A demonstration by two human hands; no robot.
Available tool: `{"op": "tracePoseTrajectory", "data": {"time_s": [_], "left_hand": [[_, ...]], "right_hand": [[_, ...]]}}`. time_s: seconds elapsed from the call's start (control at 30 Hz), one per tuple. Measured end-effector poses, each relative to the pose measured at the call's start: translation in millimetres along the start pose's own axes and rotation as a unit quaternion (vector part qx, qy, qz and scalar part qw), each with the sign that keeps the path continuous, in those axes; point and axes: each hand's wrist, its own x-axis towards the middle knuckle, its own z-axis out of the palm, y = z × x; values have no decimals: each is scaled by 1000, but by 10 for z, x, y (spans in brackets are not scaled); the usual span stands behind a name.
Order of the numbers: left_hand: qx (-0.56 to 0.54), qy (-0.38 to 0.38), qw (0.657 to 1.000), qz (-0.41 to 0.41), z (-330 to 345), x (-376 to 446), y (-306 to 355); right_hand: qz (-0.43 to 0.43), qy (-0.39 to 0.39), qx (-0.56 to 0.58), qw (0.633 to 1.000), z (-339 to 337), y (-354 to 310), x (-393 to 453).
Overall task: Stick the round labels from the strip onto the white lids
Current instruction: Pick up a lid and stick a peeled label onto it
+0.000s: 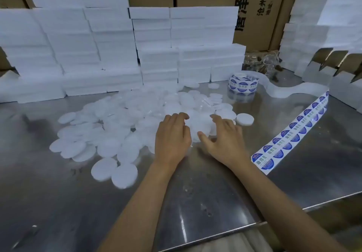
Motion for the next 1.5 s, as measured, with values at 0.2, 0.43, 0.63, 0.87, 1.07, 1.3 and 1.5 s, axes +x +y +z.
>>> {"op": "tracePoseTrajectory", "data": {"time_s": [0.2,0.43,0.63,0.87,1.07,1.3,1.5], "left_hand": [[22,-9,1000,16,25,-2,3],[-205,-7,975,-87,-65,51,143],[-311,-151,936,-62,-137,48,211],[-443,-106,871,-186,-157,104,207],[-553,-119,790,-236,-181,102,175],[-565,-167,772,-238,-90,49,187],[-580,-203,753,-236,0,8,256]], "right_hand": [[-14,-47,39,998,49,21,33],[-60,97,128,985,-80,-110,-98],[71,53,415,905,-278,-172,-127],[89,65,361,926,-328,-189,-196],[125,193,104,968,-671,267,-471],[173,-45,-2,984,-933,592,-763],[40,-108,84,990,-725,296,-730]]}}
